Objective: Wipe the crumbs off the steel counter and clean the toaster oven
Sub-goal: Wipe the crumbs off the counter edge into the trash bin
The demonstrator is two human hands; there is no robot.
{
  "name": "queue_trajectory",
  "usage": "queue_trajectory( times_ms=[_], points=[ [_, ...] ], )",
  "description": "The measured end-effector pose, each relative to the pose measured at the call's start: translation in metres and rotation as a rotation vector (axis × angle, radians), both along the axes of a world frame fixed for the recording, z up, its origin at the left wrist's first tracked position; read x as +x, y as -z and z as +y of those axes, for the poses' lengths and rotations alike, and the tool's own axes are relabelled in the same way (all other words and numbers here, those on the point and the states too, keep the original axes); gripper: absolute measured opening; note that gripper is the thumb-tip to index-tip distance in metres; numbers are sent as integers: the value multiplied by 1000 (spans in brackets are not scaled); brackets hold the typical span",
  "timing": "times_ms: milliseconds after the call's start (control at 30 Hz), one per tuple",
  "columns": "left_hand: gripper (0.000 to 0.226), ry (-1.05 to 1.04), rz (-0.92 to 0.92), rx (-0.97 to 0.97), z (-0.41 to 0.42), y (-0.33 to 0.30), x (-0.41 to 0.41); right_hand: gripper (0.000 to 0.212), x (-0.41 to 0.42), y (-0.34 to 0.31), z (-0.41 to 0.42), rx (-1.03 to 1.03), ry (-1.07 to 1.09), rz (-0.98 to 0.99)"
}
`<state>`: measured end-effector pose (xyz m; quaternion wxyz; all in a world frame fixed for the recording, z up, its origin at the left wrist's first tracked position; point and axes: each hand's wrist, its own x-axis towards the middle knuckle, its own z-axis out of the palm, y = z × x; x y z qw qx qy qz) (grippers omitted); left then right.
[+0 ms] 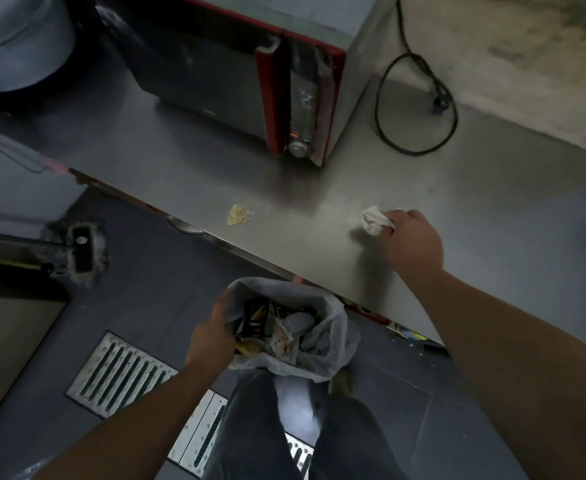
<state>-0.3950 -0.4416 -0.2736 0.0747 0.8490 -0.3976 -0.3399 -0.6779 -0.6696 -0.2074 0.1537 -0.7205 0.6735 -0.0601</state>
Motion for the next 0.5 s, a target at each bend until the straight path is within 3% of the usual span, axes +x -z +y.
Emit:
queue_trajectory(
  times_ms=[367, 500],
  points=[
    [76, 24, -63, -28, -46, 64, 129, 36, 133, 52, -47, -13, 137, 29],
    [81, -82, -17, -38, -59, 74, 144, 36, 194, 65, -38, -60, 51, -37]
  ],
)
